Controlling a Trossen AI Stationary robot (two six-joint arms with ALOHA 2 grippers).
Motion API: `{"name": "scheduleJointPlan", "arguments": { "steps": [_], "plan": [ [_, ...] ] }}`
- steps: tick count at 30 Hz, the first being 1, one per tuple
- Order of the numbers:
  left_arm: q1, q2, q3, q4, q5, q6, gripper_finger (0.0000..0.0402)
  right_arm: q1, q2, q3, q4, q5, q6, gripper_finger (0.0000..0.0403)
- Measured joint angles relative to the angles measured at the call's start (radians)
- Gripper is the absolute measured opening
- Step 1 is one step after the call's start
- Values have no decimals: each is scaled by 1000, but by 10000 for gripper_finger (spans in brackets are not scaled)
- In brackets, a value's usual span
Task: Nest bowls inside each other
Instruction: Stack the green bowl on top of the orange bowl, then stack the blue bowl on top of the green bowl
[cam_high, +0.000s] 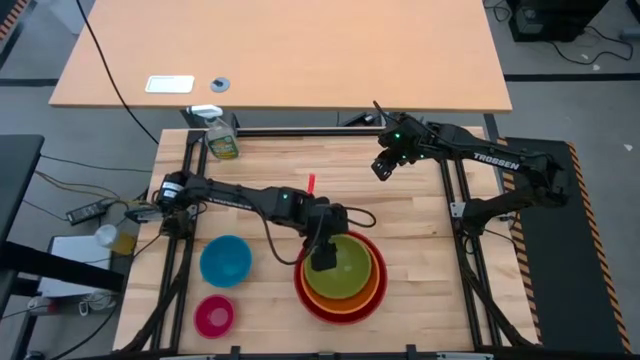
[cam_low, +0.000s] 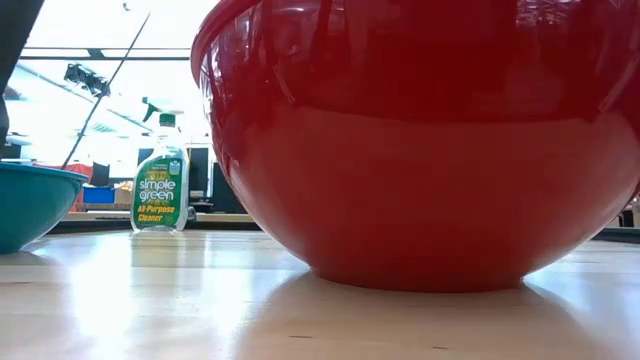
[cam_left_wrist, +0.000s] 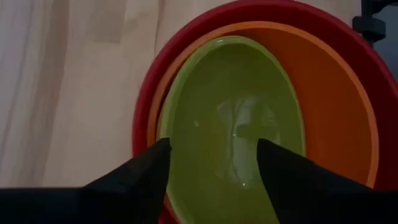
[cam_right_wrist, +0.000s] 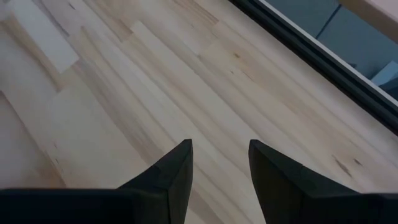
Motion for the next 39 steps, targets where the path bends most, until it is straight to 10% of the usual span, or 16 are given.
{"name": "scheduleJointPlan", "arguments": {
  "steps": [12, 32, 39],
  "plan": [
    [13, -19, 0, -23, -248, 205, 207, 1, 0, 0, 9, 0, 3, 164],
    [37, 22, -62, 11, -180, 275, 183, 5, 0, 0, 38, -1, 0, 164],
    [37, -46, -60, -230, -150, 278, 183, 5, 0, 0, 34, -22, 5, 164]
  ]
}}
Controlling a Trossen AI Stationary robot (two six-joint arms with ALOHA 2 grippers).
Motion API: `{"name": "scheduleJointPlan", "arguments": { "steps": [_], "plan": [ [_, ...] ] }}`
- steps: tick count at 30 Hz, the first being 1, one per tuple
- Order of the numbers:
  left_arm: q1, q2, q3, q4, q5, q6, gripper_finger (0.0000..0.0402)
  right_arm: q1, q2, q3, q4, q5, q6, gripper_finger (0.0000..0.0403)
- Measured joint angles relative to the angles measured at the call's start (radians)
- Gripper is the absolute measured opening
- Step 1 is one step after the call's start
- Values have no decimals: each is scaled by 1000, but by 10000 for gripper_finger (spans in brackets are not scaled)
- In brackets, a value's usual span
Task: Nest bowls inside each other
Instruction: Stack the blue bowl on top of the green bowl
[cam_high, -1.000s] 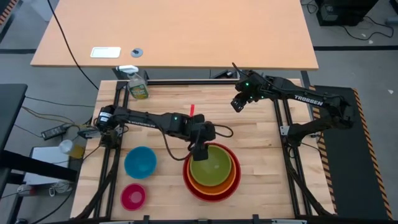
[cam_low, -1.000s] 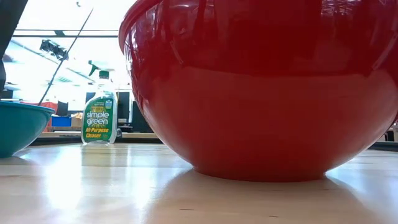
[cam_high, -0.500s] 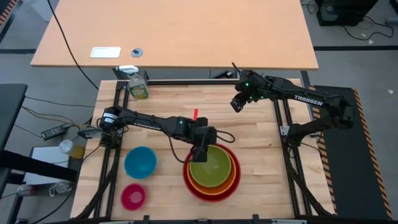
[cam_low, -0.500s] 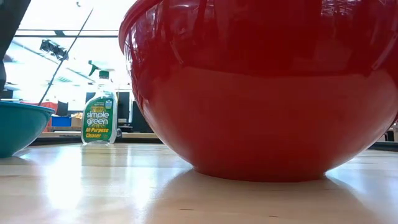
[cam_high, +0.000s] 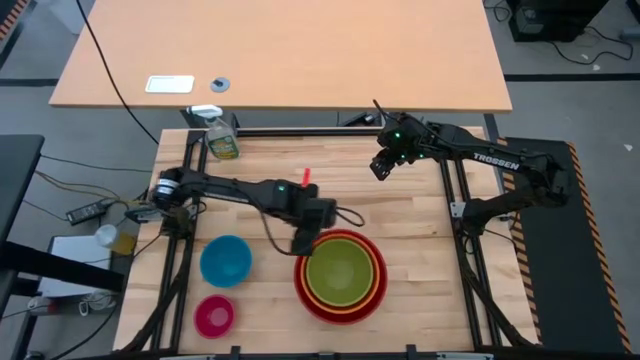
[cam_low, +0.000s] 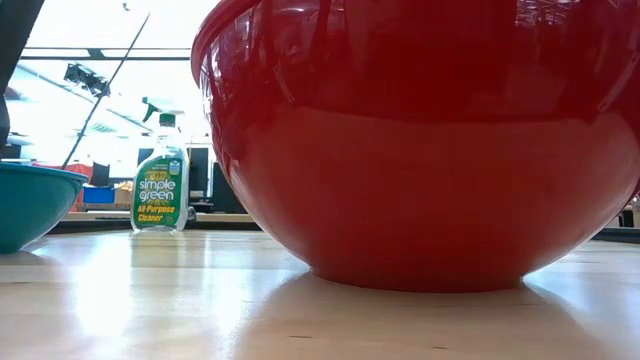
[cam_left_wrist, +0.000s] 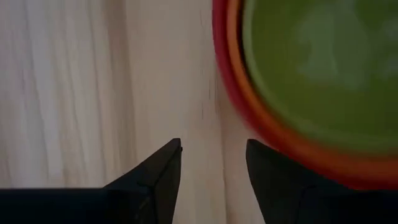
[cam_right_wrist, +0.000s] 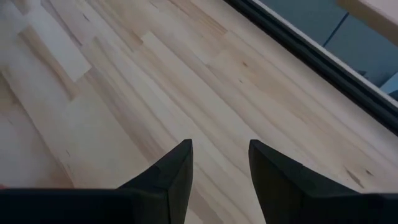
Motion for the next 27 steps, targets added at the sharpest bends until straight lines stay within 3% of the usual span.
{"name": "scheduleJointPlan", "arguments": {
  "steps": [15, 19, 27],
  "plan": [
    [-65, -554, -664, -35, 241, -3, 182, 14, 0, 0, 39, 1, -2, 164],
    [-52, -594, -797, -36, 244, -43, 182, 19, 0, 0, 44, 5, 12, 164],
    [-40, -582, -935, -5, 225, -12, 182, 34, 0, 0, 57, 8, 40, 164]
  ]
}}
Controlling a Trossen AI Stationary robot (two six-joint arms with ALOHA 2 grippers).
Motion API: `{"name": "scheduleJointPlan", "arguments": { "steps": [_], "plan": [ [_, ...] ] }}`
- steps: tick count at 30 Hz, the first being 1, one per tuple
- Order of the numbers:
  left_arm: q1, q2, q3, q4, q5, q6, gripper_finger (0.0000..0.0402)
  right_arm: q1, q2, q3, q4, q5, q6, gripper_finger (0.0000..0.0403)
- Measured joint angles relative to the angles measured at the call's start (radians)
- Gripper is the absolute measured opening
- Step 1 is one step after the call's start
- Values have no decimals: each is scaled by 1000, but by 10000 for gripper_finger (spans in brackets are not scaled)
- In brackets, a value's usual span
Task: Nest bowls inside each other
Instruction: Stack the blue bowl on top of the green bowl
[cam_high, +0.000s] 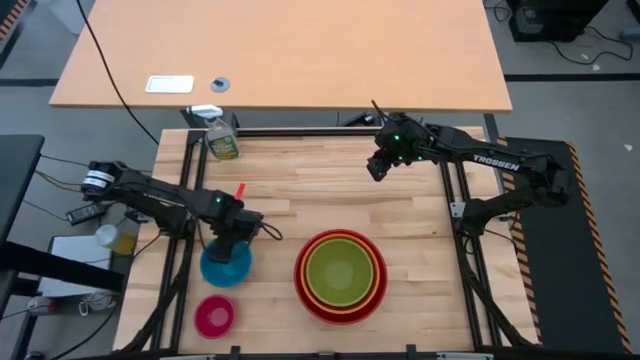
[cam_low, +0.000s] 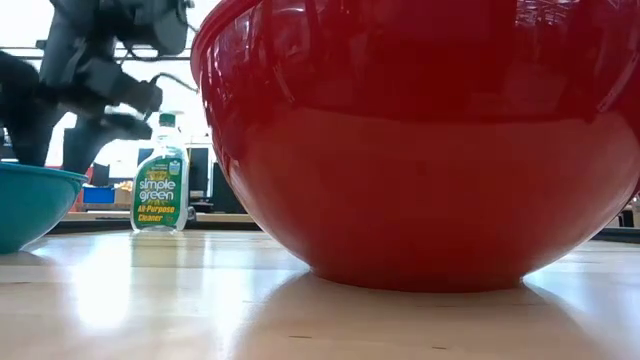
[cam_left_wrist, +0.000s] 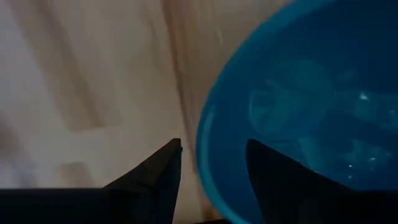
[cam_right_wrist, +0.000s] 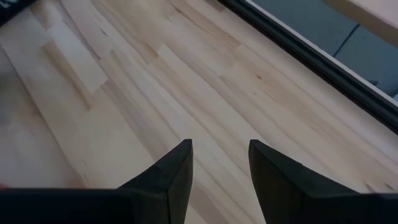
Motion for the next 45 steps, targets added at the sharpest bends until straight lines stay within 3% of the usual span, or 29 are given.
{"name": "scheduleJointPlan", "arguments": {
  "steps": [7, 16, 21, 26, 37, 45],
  "plan": [
    [18, 9, -48, 23, 6, -23, 155, 23, 0, 0, 25, 1, 33, 164],
    [59, 8, -46, 20, 24, -114, 15, 60, 1, 0, 24, 49, 58, 164],
    [92, 9, -17, 79, 12, -284, 20, 60, 1, 0, 24, 49, 57, 164],
    [127, 10, 99, 143, -13, -390, 15, 54, 1, 0, 24, 49, 30, 164],
    [226, 11, 369, 130, -3, -383, 13, 51, 1, 0, 23, 33, -31, 164],
    [213, 134, 538, 322, 23, -467, 12, 42, 1, 0, 22, 22, -79, 164]
  ]
}}
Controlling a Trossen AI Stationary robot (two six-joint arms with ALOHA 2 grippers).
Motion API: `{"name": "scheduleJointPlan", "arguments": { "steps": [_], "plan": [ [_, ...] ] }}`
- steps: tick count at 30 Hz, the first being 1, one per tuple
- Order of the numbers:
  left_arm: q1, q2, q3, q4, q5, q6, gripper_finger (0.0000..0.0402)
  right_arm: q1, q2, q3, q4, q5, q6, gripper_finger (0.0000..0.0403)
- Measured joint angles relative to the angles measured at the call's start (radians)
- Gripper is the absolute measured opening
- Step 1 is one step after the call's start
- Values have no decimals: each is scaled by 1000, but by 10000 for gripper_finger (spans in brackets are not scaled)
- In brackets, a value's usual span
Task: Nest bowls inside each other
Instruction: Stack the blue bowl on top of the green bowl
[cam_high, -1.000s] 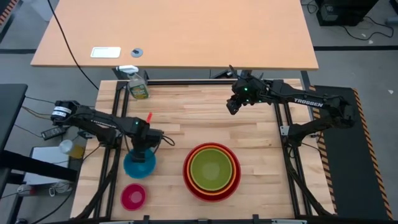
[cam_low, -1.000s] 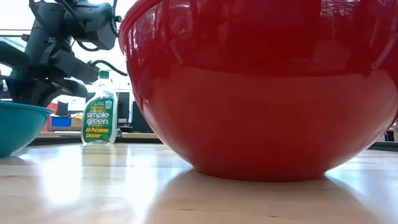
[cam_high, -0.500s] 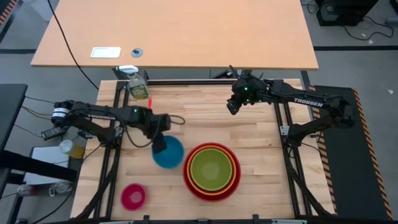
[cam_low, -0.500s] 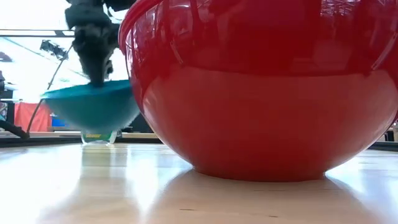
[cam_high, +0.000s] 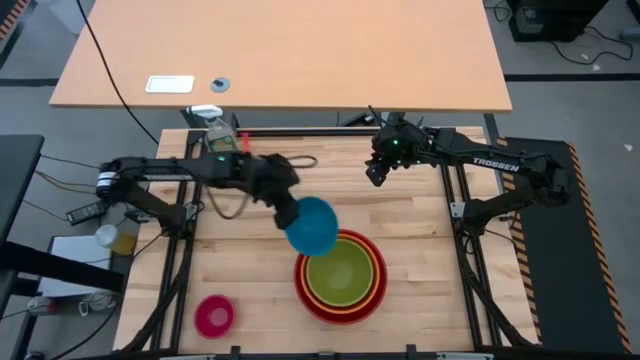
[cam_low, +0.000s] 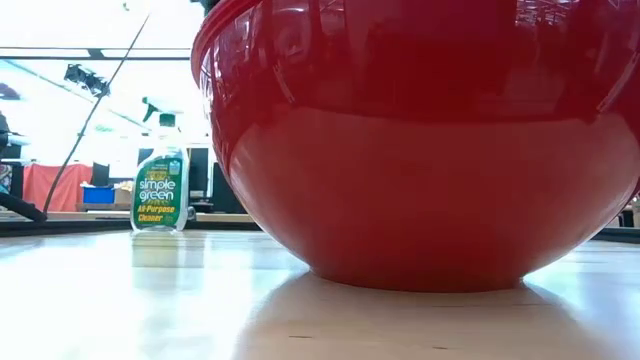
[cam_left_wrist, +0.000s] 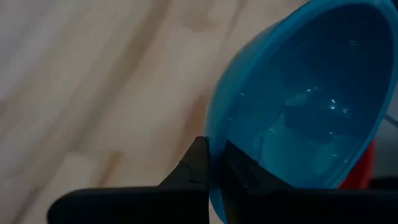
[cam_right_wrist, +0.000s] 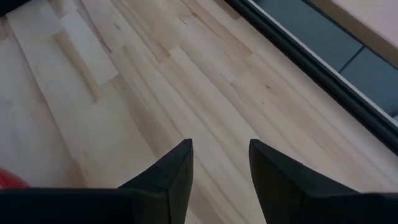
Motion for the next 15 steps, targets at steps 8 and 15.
{"name": "scheduleJointPlan", "arguments": {
  "steps": [8, 15],
  "plan": [
    [-79, 320, 284, -7, 49, -1, 12, -64, 0, 0, -1, -31, -21, 164],
    [-142, 564, 537, -172, 49, 122, 21, -78, 0, 0, -5, -62, -44, 164]
  ]
}}
